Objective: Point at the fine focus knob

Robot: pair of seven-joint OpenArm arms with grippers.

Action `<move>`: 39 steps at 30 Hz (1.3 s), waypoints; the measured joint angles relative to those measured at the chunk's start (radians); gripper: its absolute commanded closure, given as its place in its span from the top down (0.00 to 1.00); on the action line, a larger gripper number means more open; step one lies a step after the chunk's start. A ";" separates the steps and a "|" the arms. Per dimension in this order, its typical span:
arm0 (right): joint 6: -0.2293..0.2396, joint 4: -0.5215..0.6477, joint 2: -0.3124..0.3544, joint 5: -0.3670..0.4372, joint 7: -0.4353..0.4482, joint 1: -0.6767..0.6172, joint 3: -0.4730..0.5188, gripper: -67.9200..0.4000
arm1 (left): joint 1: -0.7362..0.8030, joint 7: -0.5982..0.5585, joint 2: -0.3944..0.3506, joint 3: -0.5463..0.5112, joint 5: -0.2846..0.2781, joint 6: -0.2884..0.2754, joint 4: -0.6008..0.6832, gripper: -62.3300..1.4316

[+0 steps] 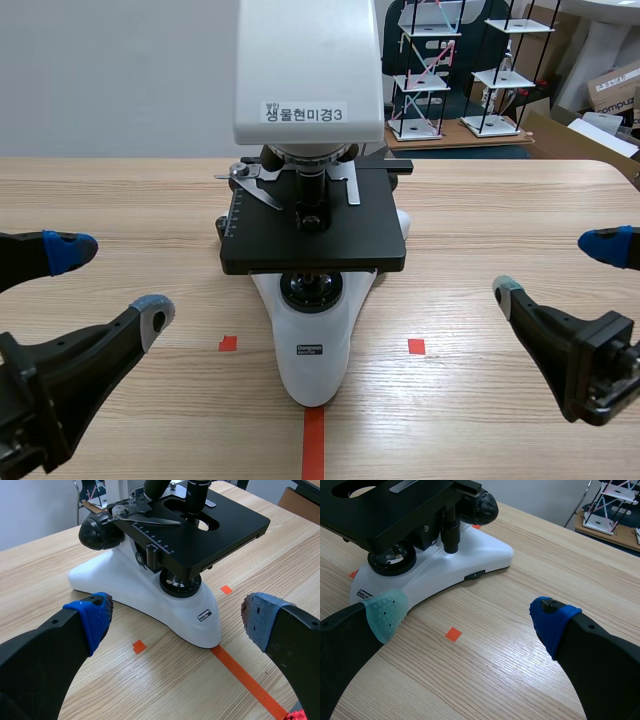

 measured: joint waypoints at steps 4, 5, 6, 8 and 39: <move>0.000 0.000 0.000 0.000 0.000 0.000 0.000 0.55 | 0.000 0.000 0.000 0.000 0.000 0.000 0.000 0.87; -0.001 0.000 0.000 -0.001 0.000 0.000 0.000 0.44 | 0.000 0.000 0.000 0.000 0.000 0.000 0.000 0.87; -0.004 0.000 0.000 0.000 0.000 0.000 0.000 0.32 | 0.000 0.000 0.000 0.000 0.000 0.000 0.000 0.87; -0.006 0.000 0.000 0.000 0.000 0.000 0.000 0.06 | 0.000 0.000 0.000 0.000 0.000 0.000 0.000 0.87; 0.127 -0.688 -0.001 -0.048 0.196 0.522 -0.067 0.00 | 0.000 0.000 0.000 0.000 0.002 0.000 0.000 0.87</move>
